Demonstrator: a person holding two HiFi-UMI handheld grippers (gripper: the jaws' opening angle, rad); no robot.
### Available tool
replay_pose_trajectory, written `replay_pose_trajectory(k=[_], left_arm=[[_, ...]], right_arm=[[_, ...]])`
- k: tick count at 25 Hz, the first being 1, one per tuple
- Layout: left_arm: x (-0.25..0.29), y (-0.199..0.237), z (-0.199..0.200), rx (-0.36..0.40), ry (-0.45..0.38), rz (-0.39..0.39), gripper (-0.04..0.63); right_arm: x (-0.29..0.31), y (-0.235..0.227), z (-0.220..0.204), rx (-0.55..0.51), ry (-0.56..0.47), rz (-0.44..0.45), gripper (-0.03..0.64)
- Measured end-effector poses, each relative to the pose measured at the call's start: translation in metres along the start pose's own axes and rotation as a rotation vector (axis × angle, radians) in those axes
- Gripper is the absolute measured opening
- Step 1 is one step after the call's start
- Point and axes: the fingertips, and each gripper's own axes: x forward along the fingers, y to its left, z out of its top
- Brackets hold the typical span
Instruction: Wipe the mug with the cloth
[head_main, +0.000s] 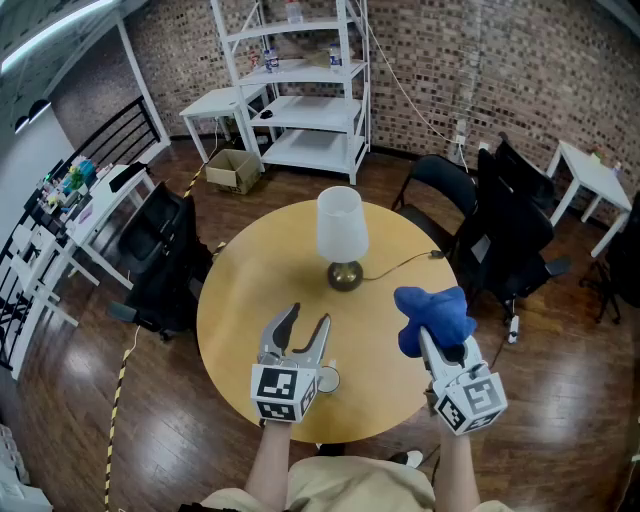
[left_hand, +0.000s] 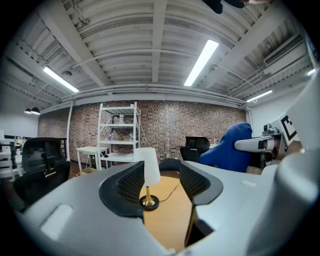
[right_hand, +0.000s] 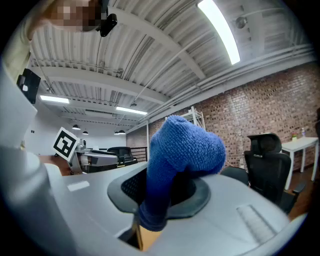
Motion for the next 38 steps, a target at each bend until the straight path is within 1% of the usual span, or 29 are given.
replay_pose_trajectory(k=[2, 4, 5, 6, 8, 9, 10, 12, 15, 17, 18, 20, 21, 22, 24, 26, 28, 31, 33, 35, 36, 38], left_arm=[[0.005, 0.018, -0.026, -0.008, 0.065, -0.067, 0.215], [0.010, 0.030, -0.059, -0.027, 0.151, -0.155, 0.218], [0.011, 0.032, -0.080, -0.035, 0.214, -0.215, 0.236], [0.012, 0.030, -0.104, -0.035, 0.292, -0.283, 0.268], [0.011, 0.021, -0.156, -0.015, 0.465, -0.422, 0.308], [0.011, 0.016, -0.181, -0.006, 0.544, -0.476, 0.325], [0.012, 0.010, -0.202, -0.001, 0.610, -0.514, 0.343], [0.014, -0.003, -0.241, 0.009, 0.709, -0.556, 0.373], [0.012, -0.016, -0.298, 0.047, 0.871, -0.609, 0.374], [0.006, -0.022, -0.333, 0.062, 0.979, -0.634, 0.353], [0.004, -0.027, -0.345, 0.055, 1.016, -0.641, 0.339], [0.007, -0.034, -0.358, 0.028, 1.054, -0.632, 0.272], [0.010, -0.035, -0.362, 0.021, 1.063, -0.614, 0.245], [0.014, -0.033, -0.367, 0.024, 1.073, -0.587, 0.201], [0.019, -0.025, -0.375, 0.056, 1.093, -0.536, 0.060], [0.020, -0.021, -0.377, 0.068, 1.098, -0.534, 0.054], [0.023, -0.023, -0.376, 0.044, 1.077, -0.551, 0.046], [0.028, -0.018, -0.376, -0.011, 1.043, -0.537, 0.037], [0.027, -0.013, -0.377, -0.061, 1.035, -0.504, 0.037], [0.027, -0.010, -0.378, -0.115, 1.031, -0.455, 0.040], [0.027, -0.008, -0.378, -0.144, 1.029, -0.432, 0.043], [0.027, -0.002, -0.381, -0.215, 1.022, -0.379, 0.048]], right_arm=[[0.020, 0.013, -0.016, 0.004, 0.024, -0.001, 0.083], [0.040, 0.026, -0.035, -0.001, 0.058, 0.009, 0.083], [0.047, 0.032, -0.047, -0.006, 0.082, 0.019, 0.083], [0.053, 0.038, -0.061, -0.010, 0.110, 0.031, 0.083], [0.061, 0.045, -0.092, -0.009, 0.178, 0.053, 0.083], [0.064, 0.046, -0.109, -0.009, 0.219, 0.067, 0.083], [0.066, 0.047, -0.127, -0.010, 0.263, 0.089, 0.083], [0.066, 0.049, -0.172, -0.010, 0.368, 0.158, 0.083], [0.069, 0.056, -0.254, -0.019, 0.573, 0.304, 0.083], [0.070, 0.064, -0.301, -0.063, 0.702, 0.411, 0.083], [0.071, 0.069, -0.320, -0.095, 0.745, 0.467, 0.083], [0.074, 0.078, -0.347, -0.155, 0.791, 0.580, 0.083], [0.077, 0.084, -0.356, -0.177, 0.802, 0.635, 0.083], [0.079, 0.091, -0.363, -0.194, 0.809, 0.689, 0.083], [0.082, 0.106, -0.373, -0.232, 0.824, 0.794, 0.081], [0.083, 0.122, -0.380, -0.278, 0.834, 0.893, 0.081], [0.086, 0.132, -0.385, -0.318, 0.842, 0.961, 0.081], [0.095, 0.133, -0.384, -0.387, 0.849, 1.043, 0.080], [0.098, 0.135, -0.381, -0.461, 0.860, 1.101, 0.080], [0.098, 0.136, -0.379, -0.536, 0.871, 1.130, 0.080], [0.096, 0.137, -0.379, -0.558, 0.876, 1.138, 0.080], [0.089, 0.137, -0.378, -0.571, 0.885, 1.149, 0.080]])
